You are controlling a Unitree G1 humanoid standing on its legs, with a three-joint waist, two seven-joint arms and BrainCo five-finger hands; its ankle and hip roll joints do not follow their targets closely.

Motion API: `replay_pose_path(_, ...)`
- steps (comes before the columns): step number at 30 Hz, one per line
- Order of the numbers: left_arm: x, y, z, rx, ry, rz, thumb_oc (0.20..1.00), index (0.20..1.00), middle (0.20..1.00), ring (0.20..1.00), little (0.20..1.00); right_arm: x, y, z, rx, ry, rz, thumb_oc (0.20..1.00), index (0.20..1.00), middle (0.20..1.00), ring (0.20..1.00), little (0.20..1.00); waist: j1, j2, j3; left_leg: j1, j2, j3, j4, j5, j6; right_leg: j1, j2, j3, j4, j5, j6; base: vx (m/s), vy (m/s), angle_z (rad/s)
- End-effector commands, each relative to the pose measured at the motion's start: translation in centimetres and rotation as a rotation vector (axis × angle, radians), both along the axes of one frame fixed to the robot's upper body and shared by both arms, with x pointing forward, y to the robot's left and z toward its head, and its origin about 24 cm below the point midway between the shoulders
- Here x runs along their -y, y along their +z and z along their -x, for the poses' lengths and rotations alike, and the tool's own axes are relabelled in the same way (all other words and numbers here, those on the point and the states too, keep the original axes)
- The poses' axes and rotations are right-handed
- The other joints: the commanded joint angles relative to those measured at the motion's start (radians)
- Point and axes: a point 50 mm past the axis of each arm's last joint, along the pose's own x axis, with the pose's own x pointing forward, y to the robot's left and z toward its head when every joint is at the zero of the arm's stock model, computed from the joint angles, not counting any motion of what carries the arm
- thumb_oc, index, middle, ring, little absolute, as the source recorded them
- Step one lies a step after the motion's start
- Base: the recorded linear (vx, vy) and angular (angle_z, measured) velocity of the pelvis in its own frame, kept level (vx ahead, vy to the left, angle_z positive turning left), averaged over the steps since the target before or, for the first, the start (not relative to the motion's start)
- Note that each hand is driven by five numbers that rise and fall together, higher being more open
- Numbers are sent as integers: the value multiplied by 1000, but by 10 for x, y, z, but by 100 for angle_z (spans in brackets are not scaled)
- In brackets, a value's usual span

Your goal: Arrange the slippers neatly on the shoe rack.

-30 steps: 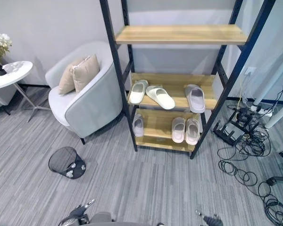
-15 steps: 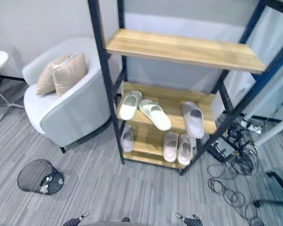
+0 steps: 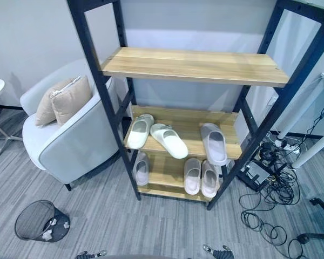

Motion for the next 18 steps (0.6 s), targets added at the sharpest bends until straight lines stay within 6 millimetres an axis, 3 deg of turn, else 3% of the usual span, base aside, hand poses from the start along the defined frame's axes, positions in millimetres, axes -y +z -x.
replay_pose_path(1,18,1,-27,59,-26,37,1000,1000,1000,1000,1000,22,13,-23,110,-30,92,1000,1000,1000,1000,1000,8,-28,21,-109,91,8,154,-18,-94,31,-35,-46,40,-39,-22,-2,-164,7)
replay_pose_path(4,22,2,-31,75,-38,50,1000,1000,1000,1000,1000,28,18,-31,165,-62,108,1000,1000,1000,1000,1000,0,-41,29,-158,98,49,237,-24,-96,41,-41,-81,29,-42,-22,28,-81,34)
replay_pose_path(7,33,1,-36,90,-57,79,1000,1000,1000,1000,1000,25,20,-36,192,-71,112,1000,1000,1000,1000,1000,7,-27,32,-220,78,43,159,31,-77,69,-41,-99,12,-49,-10,111,81,54)
replay_pose_path(8,29,1,-32,77,-55,68,1000,1000,1000,1000,1000,25,20,-37,195,-59,115,1000,1000,1000,1000,1000,19,-19,33,-220,48,-16,121,41,-74,84,-36,-86,2,-52,-3,156,139,25)
replay_pose_path(10,24,0,-25,52,-41,50,1000,1000,1000,1000,1000,22,19,-36,188,-55,110,1000,1000,1000,1000,1000,20,-13,22,-195,35,-46,77,50,-62,95,-33,-79,-4,-59,3,168,175,-22)
replay_pose_path(13,-1,0,-8,-9,31,-12,1000,1000,1000,1000,1000,6,15,-40,183,6,68,1000,1000,1000,1000,1000,37,-15,-4,-105,11,-28,-25,80,-3,105,-48,-56,8,-73,24,173,261,-54)
replay_pose_path(16,-1,1,-12,-6,17,-15,1000,1000,1000,1000,1000,1,14,-41,183,24,65,1000,1000,1000,1000,1000,38,-19,-7,-96,-5,-20,-18,65,21,93,-62,-40,44,-83,37,77,212,-11)
replay_pose_path(18,3,2,-23,20,-36,-12,1000,1000,1000,1000,1000,1,15,-44,195,28,75,1000,1000,1000,1000,1000,30,-11,7,-106,-9,-11,7,53,40,40,-73,-24,151,-89,61,-12,207,-3)
